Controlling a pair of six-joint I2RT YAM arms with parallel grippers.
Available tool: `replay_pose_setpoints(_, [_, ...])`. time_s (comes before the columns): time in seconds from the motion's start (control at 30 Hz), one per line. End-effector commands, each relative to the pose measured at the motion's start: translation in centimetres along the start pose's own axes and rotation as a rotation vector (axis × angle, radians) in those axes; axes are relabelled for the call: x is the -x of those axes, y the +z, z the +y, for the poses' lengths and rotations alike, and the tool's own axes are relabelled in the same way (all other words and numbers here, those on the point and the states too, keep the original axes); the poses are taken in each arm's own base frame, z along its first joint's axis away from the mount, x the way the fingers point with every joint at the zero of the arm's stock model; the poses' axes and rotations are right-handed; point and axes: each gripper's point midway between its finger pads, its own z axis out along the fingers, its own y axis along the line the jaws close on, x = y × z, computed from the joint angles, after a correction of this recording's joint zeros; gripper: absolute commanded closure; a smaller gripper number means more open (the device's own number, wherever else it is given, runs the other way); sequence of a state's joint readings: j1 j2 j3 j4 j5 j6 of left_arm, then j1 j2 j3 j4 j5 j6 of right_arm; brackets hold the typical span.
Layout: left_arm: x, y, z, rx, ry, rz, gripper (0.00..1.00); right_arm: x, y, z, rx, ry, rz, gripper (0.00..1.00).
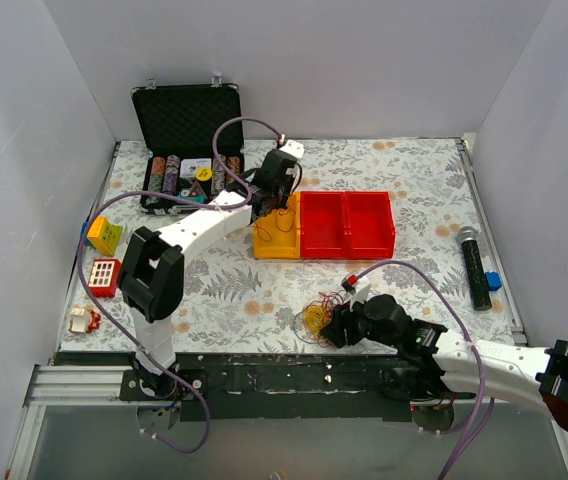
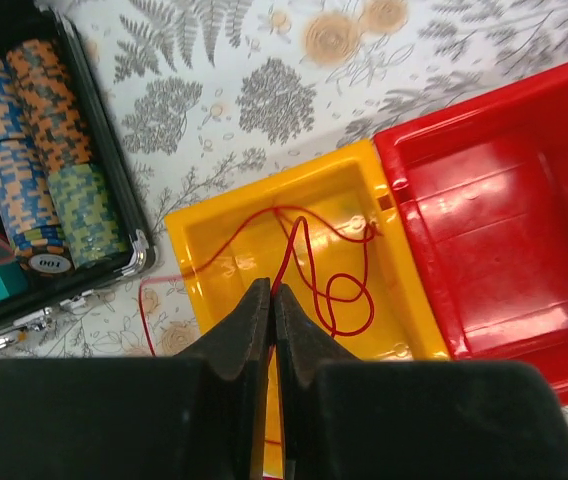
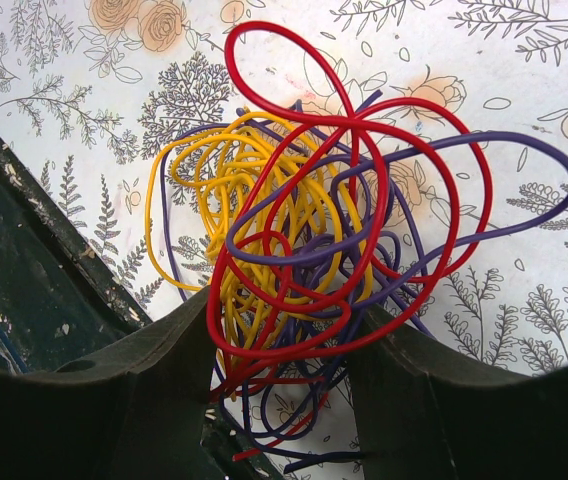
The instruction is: Untangle the cables
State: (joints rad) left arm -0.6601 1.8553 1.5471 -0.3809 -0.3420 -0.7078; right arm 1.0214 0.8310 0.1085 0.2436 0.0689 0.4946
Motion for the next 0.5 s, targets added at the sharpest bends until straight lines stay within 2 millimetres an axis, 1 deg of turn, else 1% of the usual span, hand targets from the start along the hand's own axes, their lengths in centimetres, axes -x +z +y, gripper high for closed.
replay_pose_setpoints(0.0, [-1.0, 0.1, 1.3, 0.07, 0.026, 0.067, 1.0, 0.7, 0.1, 0.1, -0.007, 0.002, -0.016, 0.41])
replay_pose_setpoints(0.1, [-1.0, 1.1, 0.3, 0.032, 0.054, 0.084, 1.0, 0.7, 0.1, 0.1, -0.008, 0.0, -0.013, 0.41])
replay_pose_setpoints(0.2, [-0.8, 2.8, -0.6, 0.008, 0.085, 0.115, 1.0, 0.8, 0.1, 0.1, -0.009, 0.002, -0.016, 0.41])
replay_pose_setpoints(0.27, [-1.1, 3.7, -1.4, -0.021, 0.112, 0.153, 1.0, 0.8, 0.1, 0.1, -0.011, 0.005, -0.013, 0.41])
replay_pose_setpoints(0.3, [-1.2, 4.1, -2.2, -0.063, 0.139, 0.168, 1.0, 0.8, 0.1, 0.1, -0.013, 0.005, -0.014, 0.41])
replay_pose_setpoints(0.33, [-1.9, 4.6, -2.6, -0.087, 0.158, 0.203, 1.0, 0.9, 0.0, 0.1, -0.014, 0.003, -0.016, 0.41])
replay_pose_setpoints(0.43, [-3.0, 5.3, -3.1, -0.102, 0.17, 0.268, 1.0, 0.9, 0.0, 0.0, -0.017, 0.005, -0.017, 0.41])
replay_pose_setpoints(0.47, [-3.1, 5.3, -3.2, -0.105, 0.173, 0.275, 0.93, 0.9, 0.0, 0.0, -0.018, 0.006, -0.019, 0.41])
